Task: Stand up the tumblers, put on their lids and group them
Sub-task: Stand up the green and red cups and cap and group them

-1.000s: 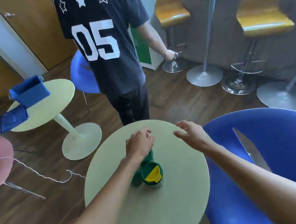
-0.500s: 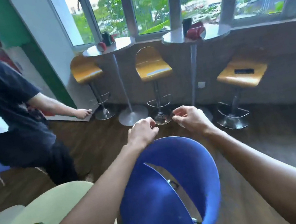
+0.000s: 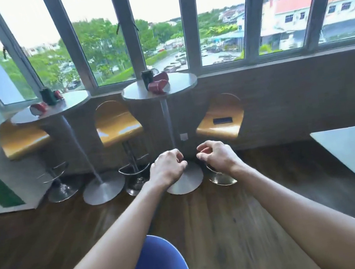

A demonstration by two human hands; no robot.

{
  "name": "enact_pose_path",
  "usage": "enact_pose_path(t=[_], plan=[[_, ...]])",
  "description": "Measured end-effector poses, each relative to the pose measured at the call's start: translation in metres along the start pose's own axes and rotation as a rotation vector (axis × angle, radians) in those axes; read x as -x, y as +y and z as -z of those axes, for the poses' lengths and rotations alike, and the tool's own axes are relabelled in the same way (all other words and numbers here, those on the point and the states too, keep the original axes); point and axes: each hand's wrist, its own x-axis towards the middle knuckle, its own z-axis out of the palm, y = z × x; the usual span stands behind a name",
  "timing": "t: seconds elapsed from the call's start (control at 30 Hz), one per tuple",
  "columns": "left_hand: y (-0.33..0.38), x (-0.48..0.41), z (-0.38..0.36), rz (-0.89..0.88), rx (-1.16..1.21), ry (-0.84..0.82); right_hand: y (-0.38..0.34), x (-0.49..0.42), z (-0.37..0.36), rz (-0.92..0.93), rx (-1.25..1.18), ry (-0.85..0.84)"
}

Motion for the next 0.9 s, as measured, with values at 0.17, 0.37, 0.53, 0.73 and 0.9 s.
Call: enact_pose_path(t=[0.17, 0.37, 0.53, 0.73, 0.9], plan=[[0.002, -0.114, -0.010, 0.015, 0.020, 0.060, 0.017, -0.113, 0.010, 0.031, 0.006, 0.012], [-0.010, -0.262, -0.006, 0.061, 0.126, 0.118, 0.018, -0.261, 0.016, 0.075, -0.006, 0.031], [-0.017, -0.367, 0.008, 0.119, 0.219, 0.167, -0.003, -0.376, 0.022, 0.114, -0.025, -0.002], [-0.043, -0.506, 0.022, 0.123, 0.273, 0.284, -0.010, -0.516, 0.010, 0.193, -0.032, -0.072], [-0.072, -0.620, 0.028, 0.127, 0.333, 0.358, -0.005, -0.643, -0.011, 0.263, -0.019, -0.090]])
